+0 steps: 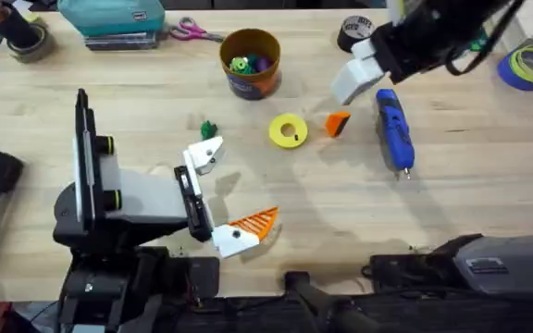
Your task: Pick up the gripper from the table and insert it into the empty holder that is missing its gripper. Then pick up a screw, insert it into the mounting hole, and use the screwdriver to tighten it. Finally, clean up the table by picking up the vegetable and placing it into the bucket.
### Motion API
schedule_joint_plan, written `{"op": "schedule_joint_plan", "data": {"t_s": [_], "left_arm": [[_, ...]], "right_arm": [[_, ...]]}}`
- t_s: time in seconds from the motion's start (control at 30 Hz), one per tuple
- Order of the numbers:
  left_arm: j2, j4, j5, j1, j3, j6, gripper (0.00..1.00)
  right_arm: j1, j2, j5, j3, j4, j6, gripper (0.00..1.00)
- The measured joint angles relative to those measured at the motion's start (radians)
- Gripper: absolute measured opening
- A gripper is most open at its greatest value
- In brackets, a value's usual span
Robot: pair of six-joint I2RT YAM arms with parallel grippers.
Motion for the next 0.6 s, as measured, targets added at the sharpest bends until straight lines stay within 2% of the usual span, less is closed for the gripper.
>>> {"op": "schedule_joint_plan", "data": {"t_s": [0.17,0.47,0.6], "left_arm": [[0.0,0.0,0.0,0.0,0.0,0.0,0.986],[0.0,0.0,0.0,0.0,0.0,0.0,0.986],[0.0,0.0,0.0,0.0,0.0,0.0,0.985]], "right_arm": [[0.002,0.018,0.0,-0.032,0.091,0.049,0.997],[0.0,0.018,0.0,-0.282,0.286,0.076,0.996],[-0.011,0.024,0.0,-0.353,0.355,0.089,0.997]]}}
